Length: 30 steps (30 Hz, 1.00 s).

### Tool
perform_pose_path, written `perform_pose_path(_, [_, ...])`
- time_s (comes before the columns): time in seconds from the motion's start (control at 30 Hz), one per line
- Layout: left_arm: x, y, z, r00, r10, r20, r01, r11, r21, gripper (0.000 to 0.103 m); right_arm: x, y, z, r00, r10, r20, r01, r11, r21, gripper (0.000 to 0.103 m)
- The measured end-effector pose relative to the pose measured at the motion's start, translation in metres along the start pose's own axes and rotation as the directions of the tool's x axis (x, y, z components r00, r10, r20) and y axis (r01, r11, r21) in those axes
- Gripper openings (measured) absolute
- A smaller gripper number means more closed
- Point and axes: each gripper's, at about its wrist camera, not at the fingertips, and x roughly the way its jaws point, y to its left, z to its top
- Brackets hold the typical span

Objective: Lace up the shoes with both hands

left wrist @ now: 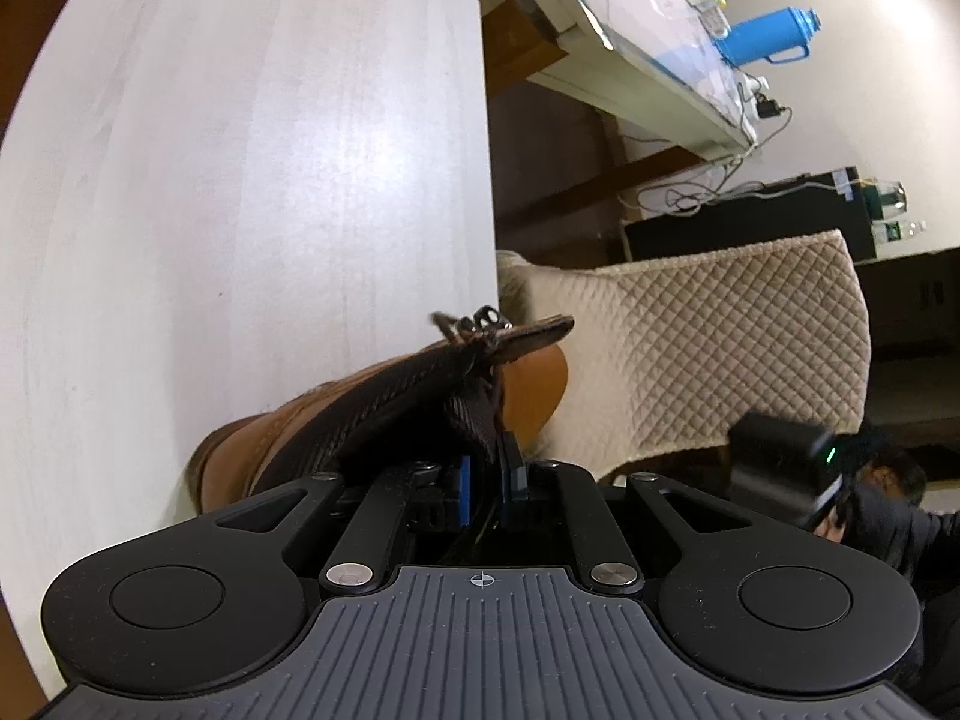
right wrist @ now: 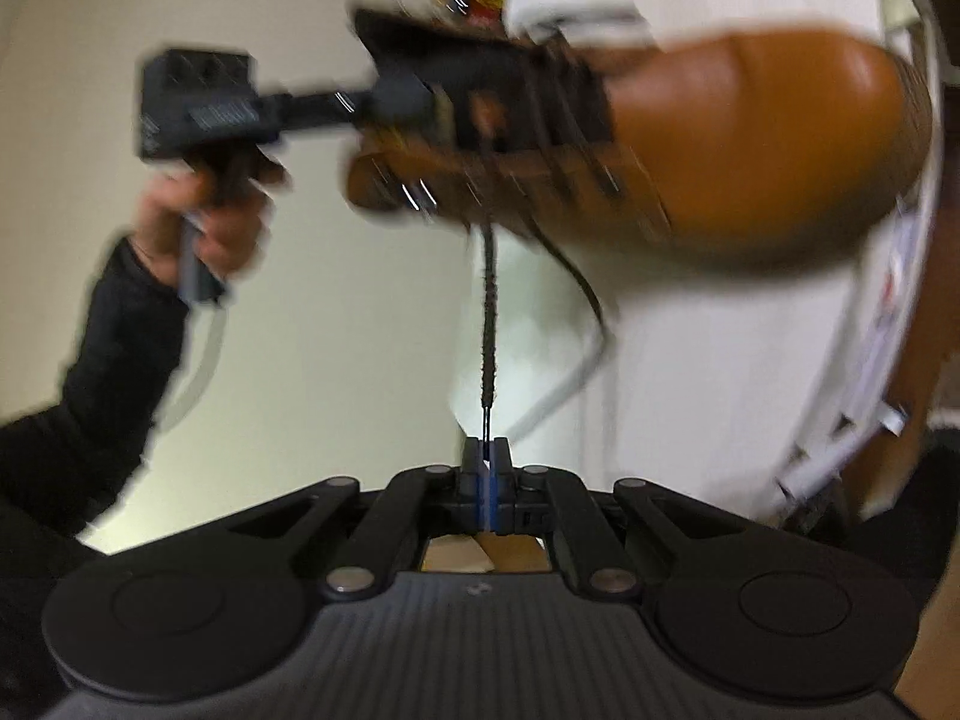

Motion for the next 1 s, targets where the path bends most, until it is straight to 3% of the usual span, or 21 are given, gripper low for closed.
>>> perform_pose_path(0.17, [-0.009, -0.001, -0.009, 0.999, 0.013, 0.043, -0.013, 1.000, 0.001, 0.009, 0.036, -0.014, -0.026, 0.994, -0.046, -0.102, 0.048, 0.999, 0.014, 0.002])
perform_pose_path(0.37, [-0.009, -0.002, -0.013, 0.997, 0.020, 0.075, -0.022, 1.000, 0.017, 0.011, 0.074, -0.019, -0.047, 0.977, -0.034, -0.209, 0.036, 0.999, 0.007, 0.002])
perform_pose_path(0.53, [-0.027, -0.012, -0.027, 0.993, 0.043, 0.107, -0.049, 0.997, 0.058, 0.010, 0.098, -0.010, -0.055, 0.973, -0.025, -0.231, 0.022, 1.000, -0.013, 0.002])
perform_pose_path(0.67, [-0.061, -0.027, -0.064, 0.981, 0.078, 0.179, -0.099, 0.988, 0.115, 0.010, 0.101, -0.004, -0.053, 0.980, -0.041, -0.197, 0.036, 0.999, -0.029, 0.002])
perform_pose_path(0.8, [-0.059, -0.027, -0.112, 0.965, 0.168, 0.202, -0.202, 0.967, 0.158, 0.010, 0.103, 0.003, -0.049, 0.985, -0.062, -0.162, 0.055, 0.997, -0.046, 0.002])
perform_pose_path(0.87, [-0.042, -0.012, -0.138, 0.976, 0.172, 0.131, -0.186, 0.977, 0.106, 0.010, 0.107, 0.010, -0.047, 0.987, -0.041, -0.158, 0.035, 0.998, -0.044, 0.002])
perform_pose_path(1.0, [-0.016, 0.010, -0.172, 0.997, 0.022, 0.079, -0.022, 1.000, -0.008, 0.010, 0.120, 0.028, -0.042, 0.989, -0.002, -0.148, -0.006, 0.999, -0.049, 0.002])
